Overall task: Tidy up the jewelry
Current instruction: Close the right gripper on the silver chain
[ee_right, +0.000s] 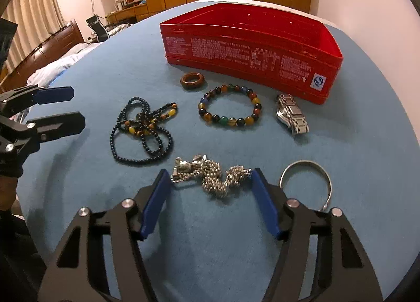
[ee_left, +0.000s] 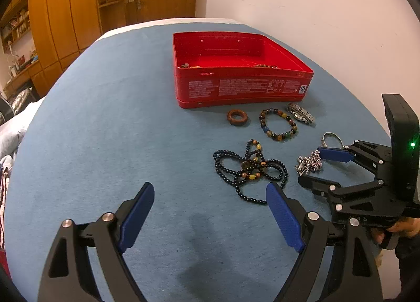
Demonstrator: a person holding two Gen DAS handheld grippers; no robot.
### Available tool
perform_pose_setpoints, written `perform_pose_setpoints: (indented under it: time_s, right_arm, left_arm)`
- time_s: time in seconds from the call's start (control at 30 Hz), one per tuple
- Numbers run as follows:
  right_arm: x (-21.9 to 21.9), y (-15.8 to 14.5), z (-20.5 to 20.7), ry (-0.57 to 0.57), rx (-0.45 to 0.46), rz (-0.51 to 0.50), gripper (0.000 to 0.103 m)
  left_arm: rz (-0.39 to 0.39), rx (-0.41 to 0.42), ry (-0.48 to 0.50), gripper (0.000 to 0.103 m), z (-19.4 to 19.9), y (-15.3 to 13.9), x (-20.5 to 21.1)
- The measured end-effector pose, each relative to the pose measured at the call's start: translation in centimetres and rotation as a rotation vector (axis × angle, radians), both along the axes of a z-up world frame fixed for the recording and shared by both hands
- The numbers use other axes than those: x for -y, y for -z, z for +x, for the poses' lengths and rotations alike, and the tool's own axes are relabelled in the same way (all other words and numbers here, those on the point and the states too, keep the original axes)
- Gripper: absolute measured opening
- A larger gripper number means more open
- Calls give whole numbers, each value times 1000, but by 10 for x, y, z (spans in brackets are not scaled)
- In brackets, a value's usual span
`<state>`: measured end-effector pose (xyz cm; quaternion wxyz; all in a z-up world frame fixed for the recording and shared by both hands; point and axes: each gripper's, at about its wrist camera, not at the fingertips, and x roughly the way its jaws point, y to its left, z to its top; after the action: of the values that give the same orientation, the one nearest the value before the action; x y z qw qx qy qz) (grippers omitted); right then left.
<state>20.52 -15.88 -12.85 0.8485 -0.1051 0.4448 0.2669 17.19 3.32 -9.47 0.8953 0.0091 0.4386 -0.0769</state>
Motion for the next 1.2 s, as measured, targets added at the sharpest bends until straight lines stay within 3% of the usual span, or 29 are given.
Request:
perform_pose_setpoints:
  time_s: [0.07,0.17,0.5,0.87,0.9,0.93,1.2]
  right_arm:
    - [1,0,2,-4,0,4,45]
    - [2,-2,4,-16,-11,13,24]
    - [17,-14,0,-15,-22,77,19]
    - [43,-47,-13,14,15,151,19]
    - [45,-51,-14,14,22,152,17]
    - [46,-53,-15,15,28,154,1]
    - [55,-62,-11,23,34,184,0]
  left_arm:
    - [-4,-4,0,87,1,1,-1]
    - [-13,-8,3,87,2,1,-1]
    - [-15,-17,17,87,2,1,9]
    - [-36,-53,70,87,6,8,31]
    - [-33,-60,77,87,8,10,34]
    - [-31,-63,80,87,8,12,36]
    - [10,-108,87,87,24,33,53]
